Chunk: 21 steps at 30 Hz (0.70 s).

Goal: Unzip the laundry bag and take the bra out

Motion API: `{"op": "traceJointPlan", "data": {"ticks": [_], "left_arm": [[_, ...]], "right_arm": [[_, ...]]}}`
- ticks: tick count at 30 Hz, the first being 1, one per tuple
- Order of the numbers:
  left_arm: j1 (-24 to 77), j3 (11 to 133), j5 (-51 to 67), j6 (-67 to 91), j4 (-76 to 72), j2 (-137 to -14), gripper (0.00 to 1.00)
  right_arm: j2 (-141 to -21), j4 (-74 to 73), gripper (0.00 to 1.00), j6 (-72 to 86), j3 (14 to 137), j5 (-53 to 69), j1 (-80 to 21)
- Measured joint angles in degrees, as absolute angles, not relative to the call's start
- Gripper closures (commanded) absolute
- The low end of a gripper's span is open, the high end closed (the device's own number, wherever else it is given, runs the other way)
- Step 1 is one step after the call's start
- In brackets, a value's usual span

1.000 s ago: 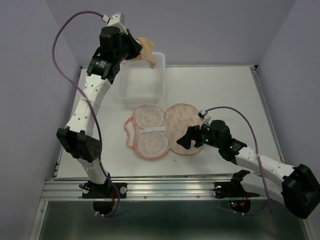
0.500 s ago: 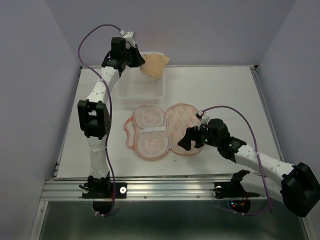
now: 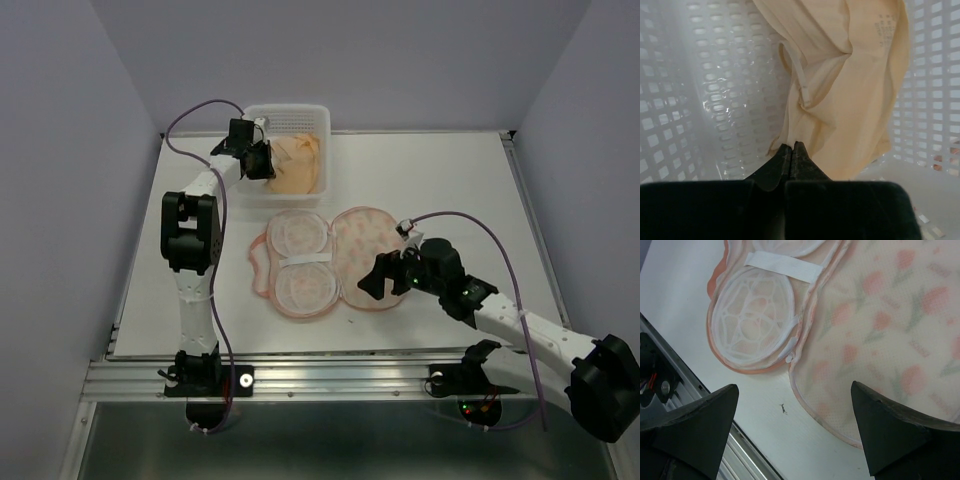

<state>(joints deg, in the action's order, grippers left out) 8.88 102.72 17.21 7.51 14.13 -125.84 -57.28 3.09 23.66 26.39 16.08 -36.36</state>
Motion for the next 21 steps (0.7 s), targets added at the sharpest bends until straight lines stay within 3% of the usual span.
{"op": "traceJointPlan", "data": {"ticks": [4,5,6,8,9,10,13,21], "left_arm": [[8.9,102.8,13.6,8.0,16.2,-125.8,1.0],[8.9,103.1,12.8,8.1,17.2,-125.8,0.96],[8.9,103.3,12.0,8.3,18.2,-125.8,0.69],[8.9,103.9,10.7,8.3,20.2,-125.8,0.38],[8.9,104.2,10.0,9.0,21.2,-125.8,0.17],[8.9,104.3,9.5,9.1,21.8,-125.7,0.12],[8.9,104.3,8.9,10.4,23.7,-124.6,0.01],[9.4,103.7,9.9,12.6,26.1,-109.6,0.01]], "right_arm": [[-55.6,1.9,0.0,24.0,26.4,13.1,-36.4],[-55.2,1.3,0.0,24.3,26.4,11.8,-36.4],[-54.9,0.8,0.0,24.5,26.4,10.7,-36.4],[-54.6,-0.3,0.0,25.5,26.4,7.6,-36.4],[-54.6,-1.1,0.0,26.1,26.4,5.2,-36.4],[-54.5,-1.7,0.0,26.6,26.4,3.7,-36.4],[-54.9,-4.1,0.0,28.7,26.4,-3.1,-36.4],[-65.0,-6.8,0.12,32.1,28.2,-13.0,-33.7]]}}
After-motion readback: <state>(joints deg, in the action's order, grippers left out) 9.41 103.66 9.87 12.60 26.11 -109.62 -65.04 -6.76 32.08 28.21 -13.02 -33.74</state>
